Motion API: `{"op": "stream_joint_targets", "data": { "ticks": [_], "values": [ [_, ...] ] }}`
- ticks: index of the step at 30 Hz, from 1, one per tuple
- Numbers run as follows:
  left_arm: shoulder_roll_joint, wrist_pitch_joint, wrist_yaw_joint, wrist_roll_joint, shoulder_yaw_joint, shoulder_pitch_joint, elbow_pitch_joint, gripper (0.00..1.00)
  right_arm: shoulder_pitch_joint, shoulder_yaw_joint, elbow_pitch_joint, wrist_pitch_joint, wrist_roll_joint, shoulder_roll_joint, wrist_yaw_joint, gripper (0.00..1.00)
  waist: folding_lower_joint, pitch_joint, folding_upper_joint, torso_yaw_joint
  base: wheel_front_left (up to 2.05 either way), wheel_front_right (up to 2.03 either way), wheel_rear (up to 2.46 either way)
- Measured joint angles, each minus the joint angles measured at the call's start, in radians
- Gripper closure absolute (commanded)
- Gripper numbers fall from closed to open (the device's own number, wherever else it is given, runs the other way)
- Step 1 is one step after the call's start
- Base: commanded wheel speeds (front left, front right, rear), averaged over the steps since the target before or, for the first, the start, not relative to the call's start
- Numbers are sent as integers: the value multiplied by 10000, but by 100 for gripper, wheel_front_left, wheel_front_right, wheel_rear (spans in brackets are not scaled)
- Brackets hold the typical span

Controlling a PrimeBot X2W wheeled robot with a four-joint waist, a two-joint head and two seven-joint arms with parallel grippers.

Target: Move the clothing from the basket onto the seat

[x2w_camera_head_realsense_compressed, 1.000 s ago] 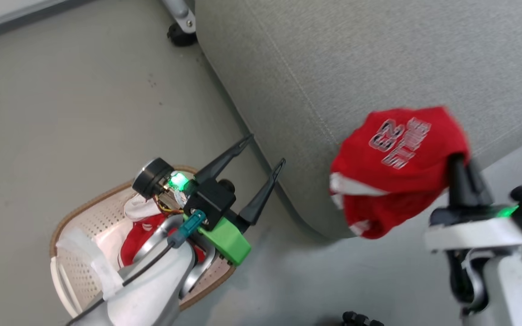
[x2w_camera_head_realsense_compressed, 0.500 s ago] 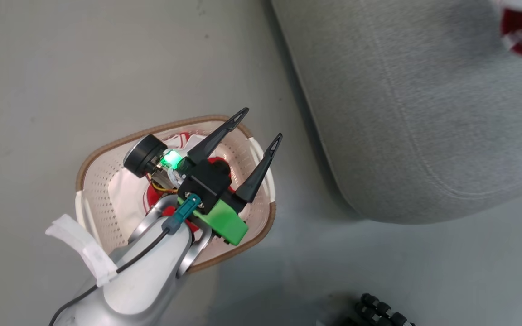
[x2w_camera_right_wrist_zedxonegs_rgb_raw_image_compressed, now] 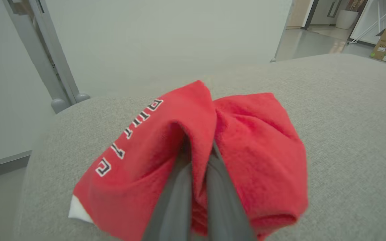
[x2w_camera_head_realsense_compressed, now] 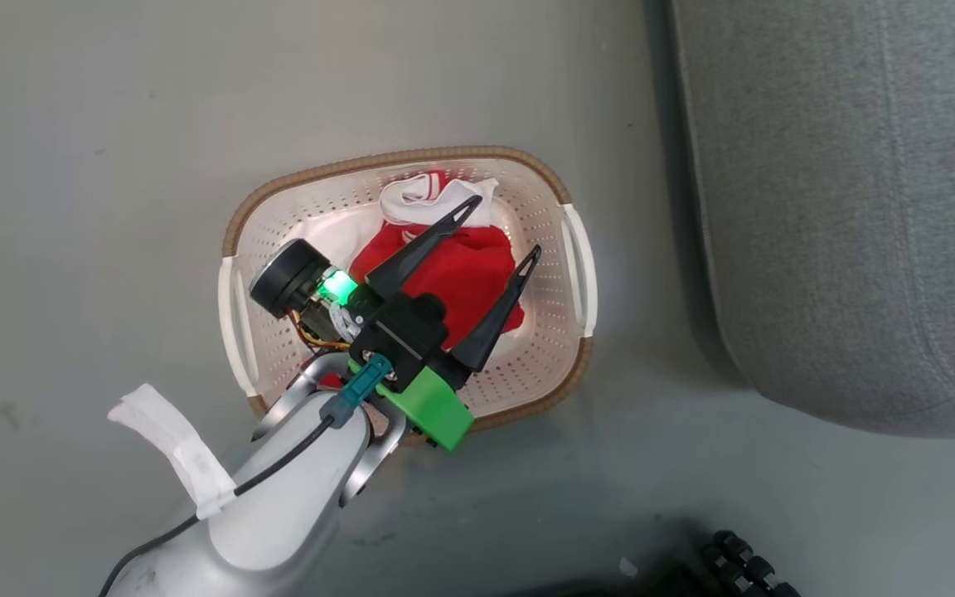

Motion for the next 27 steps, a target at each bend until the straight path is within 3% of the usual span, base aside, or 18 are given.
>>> {"op": "stream_joint_targets", "data": {
  "ticks": [1, 3, 4, 11, 16, 21, 27],
  "values": [
    [0, -6, -2, -13, -8, 0, 59, 0, -14, -65, 232, -2, -21, 40, 0, 100, 0, 28, 0, 76, 0, 0, 0],
    [-6, -8, -13, -69, -27, 0, 113, 0, -18, -249, 520, 0, -150, 192, 0, 69, 0, 26, 0, 179, 0, 0, 0],
    [-10, -10, -31, -113, -19, 0, 125, 0, 2, -397, 554, 0, -318, 330, 0, 0, 0, -14, 0, 209, 0, 0, 0],
    [-102, -94, 128, -523, 322, 319, 430, 0, 988, -1104, -663, -2, -1549, 1519, 0, 0, -1, -630, 0, 252, 0, 0, 0],
    [-610, -132, 330, -1039, 729, 1003, 777, 0, 2566, -1551, -1415, -2, -2326, 2594, -2, 0, -3, -1525, 0, 221, 0, 0, 0],
    [-821, -142, 510, -1233, 1283, 1987, 865, 0, 4123, -493, -1985, -2, -3120, 3241, 6, 0, -3, -2588, 0, 306, 0, 0, 0],
    [-963, -157, 1012, -1164, 2638, 3476, 433, 0, 5578, 997, -2552, 0, -3172, 3737, 4, 0, -3, -4019, 0, 566, 0, 0, 0]
  ]
}}
